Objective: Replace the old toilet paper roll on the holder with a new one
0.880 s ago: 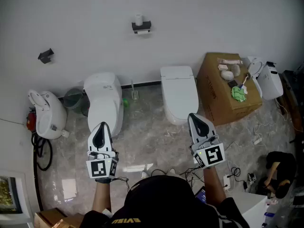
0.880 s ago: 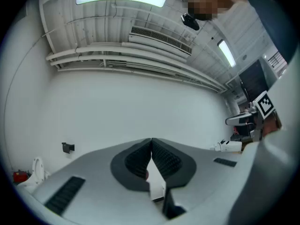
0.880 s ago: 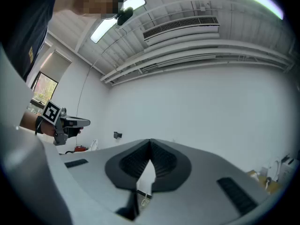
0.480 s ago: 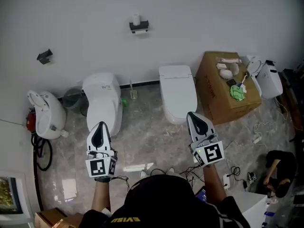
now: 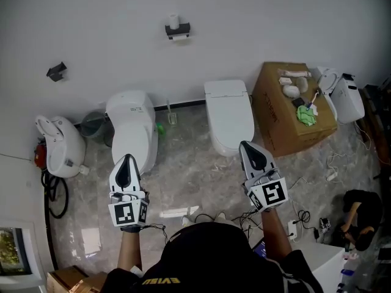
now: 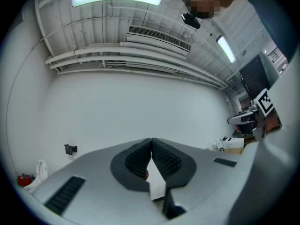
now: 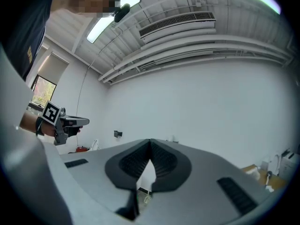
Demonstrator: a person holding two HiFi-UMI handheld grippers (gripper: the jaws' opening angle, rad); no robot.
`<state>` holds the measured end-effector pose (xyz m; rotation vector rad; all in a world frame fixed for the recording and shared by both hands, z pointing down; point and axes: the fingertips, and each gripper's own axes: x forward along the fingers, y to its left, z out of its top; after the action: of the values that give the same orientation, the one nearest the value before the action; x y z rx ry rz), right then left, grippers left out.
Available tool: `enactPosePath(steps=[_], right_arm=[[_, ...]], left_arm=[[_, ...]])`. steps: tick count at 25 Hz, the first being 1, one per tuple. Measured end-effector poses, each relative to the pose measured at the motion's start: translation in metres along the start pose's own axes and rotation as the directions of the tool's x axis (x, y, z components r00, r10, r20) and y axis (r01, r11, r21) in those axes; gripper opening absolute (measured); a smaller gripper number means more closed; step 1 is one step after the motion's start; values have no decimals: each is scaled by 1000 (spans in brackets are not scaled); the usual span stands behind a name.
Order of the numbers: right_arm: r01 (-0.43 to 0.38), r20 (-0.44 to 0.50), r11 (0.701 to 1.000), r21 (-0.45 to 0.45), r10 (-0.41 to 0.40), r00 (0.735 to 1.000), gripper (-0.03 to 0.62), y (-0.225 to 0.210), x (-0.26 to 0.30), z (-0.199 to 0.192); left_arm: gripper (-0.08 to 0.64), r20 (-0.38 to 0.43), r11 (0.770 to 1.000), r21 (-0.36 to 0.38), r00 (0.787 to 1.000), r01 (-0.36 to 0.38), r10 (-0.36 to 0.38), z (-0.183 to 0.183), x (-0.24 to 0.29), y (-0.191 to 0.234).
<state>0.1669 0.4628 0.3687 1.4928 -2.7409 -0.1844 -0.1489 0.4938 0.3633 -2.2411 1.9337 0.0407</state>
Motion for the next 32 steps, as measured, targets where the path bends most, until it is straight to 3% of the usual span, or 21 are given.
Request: enactPosePath(steps=[7, 10, 14, 20, 24, 32], right_arm=[[22, 7, 1000, 8, -23, 1000, 0, -4, 3, 2], [32, 8, 999, 13, -32, 999, 39, -5, 5, 1], [32, 8, 999, 18, -33, 999, 80, -5, 8, 2], [37, 5, 999, 28, -37, 999, 142, 0, 10, 3], [36, -6, 999, 28, -36, 999, 235, 7, 13, -1], [22, -47, 1000, 22, -21, 999, 258, 42, 23, -4]], left_arm=[[14, -2, 1000, -8, 1000, 3, -3, -2, 2, 2], [22, 7, 1000, -14, 1000, -1, 1, -1, 1, 4], [138, -2, 1000, 5, 1000, -13, 13, -3, -1, 10], [201, -10, 1000, -13, 1000, -17, 16, -2, -3, 16], [268, -28, 1000, -5, 1000, 11, -11, -10, -5, 19], [278, -8, 999, -40, 1000, 21, -21, -14, -16, 46]])
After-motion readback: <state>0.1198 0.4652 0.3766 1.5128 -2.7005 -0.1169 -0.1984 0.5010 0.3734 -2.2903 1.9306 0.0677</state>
